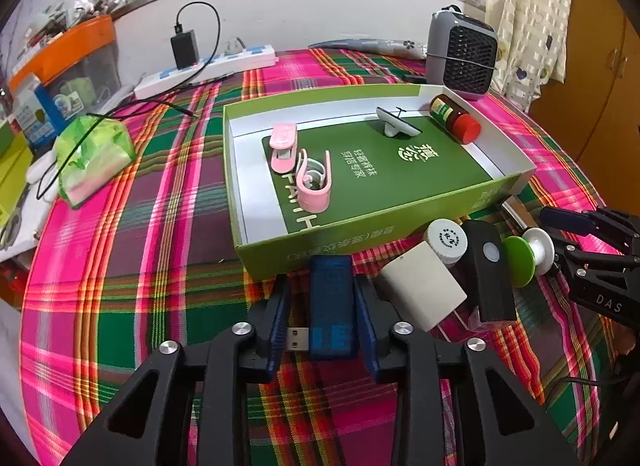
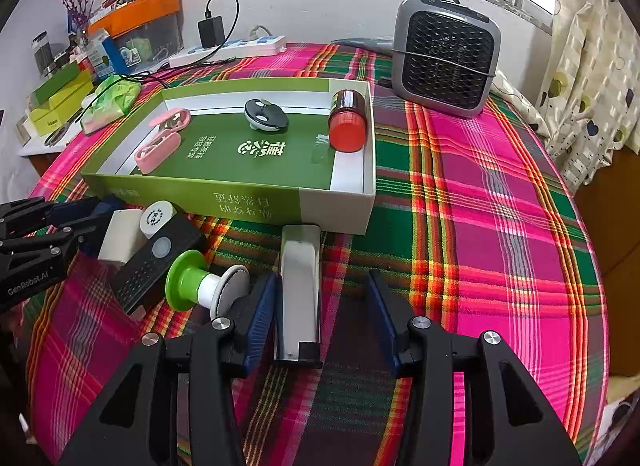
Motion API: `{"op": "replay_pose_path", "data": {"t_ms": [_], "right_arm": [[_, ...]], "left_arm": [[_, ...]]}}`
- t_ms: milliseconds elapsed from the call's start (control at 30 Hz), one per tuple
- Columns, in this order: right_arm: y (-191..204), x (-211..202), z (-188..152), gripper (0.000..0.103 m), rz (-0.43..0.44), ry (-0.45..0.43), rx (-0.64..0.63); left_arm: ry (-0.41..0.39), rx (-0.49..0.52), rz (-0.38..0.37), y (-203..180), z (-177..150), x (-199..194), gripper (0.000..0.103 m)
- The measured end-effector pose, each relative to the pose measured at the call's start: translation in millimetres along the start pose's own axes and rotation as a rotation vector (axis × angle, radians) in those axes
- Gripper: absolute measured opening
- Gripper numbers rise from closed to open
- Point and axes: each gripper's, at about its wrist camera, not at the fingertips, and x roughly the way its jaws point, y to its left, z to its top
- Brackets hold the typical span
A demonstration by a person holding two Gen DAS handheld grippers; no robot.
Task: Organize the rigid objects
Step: 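Close the left tool on the blue USB drive while the right tool closes on the silver stapler, then carry the blue USB drive and silver stapler over the green box with both tools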
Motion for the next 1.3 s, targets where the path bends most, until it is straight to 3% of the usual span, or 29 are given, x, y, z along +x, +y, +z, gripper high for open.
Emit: {"op": "replay_pose_path", "data": {"t_ms": [100, 267, 367, 1300], "right_arm": [[-1, -1, 0, 0.046, 0.002, 0.0, 0.0], [3, -2, 0, 0.029, 0.009, -0.004, -0.013], [5, -2, 0, 0.025, 0.014, -0.005, -0.021], [3, -16, 1, 0.024, 0.025, -0.046, -0.012]], "left_arm": [[0.0, -0.006, -0.001, 1, 0, 0, 0.026], [-0.003, -0.015, -0.005, 2, -1, -1, 0.022], [-0.004, -0.022, -0.011, 4, -1, -1, 0.021], [-0.033, -0.055, -0.007, 10, 1, -20, 0.021]]}}
